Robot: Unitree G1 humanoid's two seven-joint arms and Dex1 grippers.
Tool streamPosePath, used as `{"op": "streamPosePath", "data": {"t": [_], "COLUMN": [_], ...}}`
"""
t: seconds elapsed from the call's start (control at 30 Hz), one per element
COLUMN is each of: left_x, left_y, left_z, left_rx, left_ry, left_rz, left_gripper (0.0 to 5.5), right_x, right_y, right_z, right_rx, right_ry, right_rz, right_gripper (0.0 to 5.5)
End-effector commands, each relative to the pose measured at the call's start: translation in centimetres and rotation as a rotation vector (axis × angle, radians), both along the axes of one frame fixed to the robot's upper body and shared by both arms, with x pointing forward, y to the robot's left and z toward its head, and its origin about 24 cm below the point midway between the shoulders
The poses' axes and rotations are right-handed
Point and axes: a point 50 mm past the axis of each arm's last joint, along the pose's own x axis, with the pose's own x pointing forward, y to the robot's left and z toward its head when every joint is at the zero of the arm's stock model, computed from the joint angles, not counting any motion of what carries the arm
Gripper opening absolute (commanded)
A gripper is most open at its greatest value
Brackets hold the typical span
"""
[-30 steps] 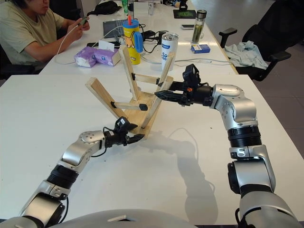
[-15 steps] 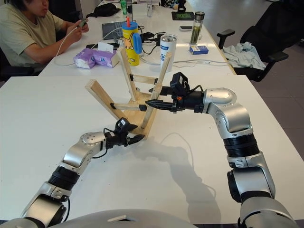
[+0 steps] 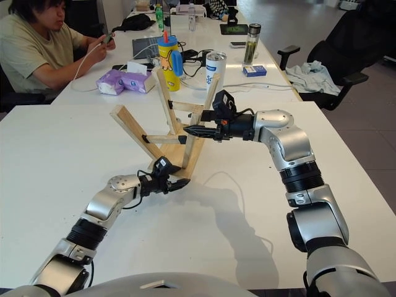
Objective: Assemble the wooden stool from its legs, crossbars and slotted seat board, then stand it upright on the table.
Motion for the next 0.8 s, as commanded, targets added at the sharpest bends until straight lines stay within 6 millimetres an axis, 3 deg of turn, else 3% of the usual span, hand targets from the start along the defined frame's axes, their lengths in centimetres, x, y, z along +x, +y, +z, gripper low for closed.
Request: {"op": "streamPosePath", "data": {"t": [0.03,0.33,0.47,0.63,0.7,0.8], "left_x": [-2.5,-2.5,-2.1,-1.9,-2.7,-3.8], "left_y": [0.7,0.5,0.4,0.8,2.0,4.4], "left_z": [-4.0,-3.9,-3.4,1.0,3.3,8.2], "left_rx": [0.094,0.083,0.063,-0.068,-0.031,0.062], "left_ry": [0.210,0.215,0.177,-0.134,-0.382,-0.848], "left_rz": [0.015,0.013,0.032,0.128,0.190,0.339], "left_gripper": [3.19,3.19,3.19,3.19,3.19,3.19], "right_x": [-1.0,1.0,0.7,0.9,1.0,0.9], "right_y": [0.7,0.9,0.8,0.4,0.2,-0.2], "right_z": [-2.1,-3.1,-4.0,-3.3,-3.0,-2.9], "right_rx": [-0.123,-0.135,-0.176,-0.176,-0.182,-0.184], "right_ry": [-0.008,0.039,0.062,0.062,0.058,0.063], "right_rz": [0.025,-0.136,-0.124,-0.142,-0.154,-0.164], "right_gripper": [2.07,2.07,2.07,2.07,2.07,2.07]}}
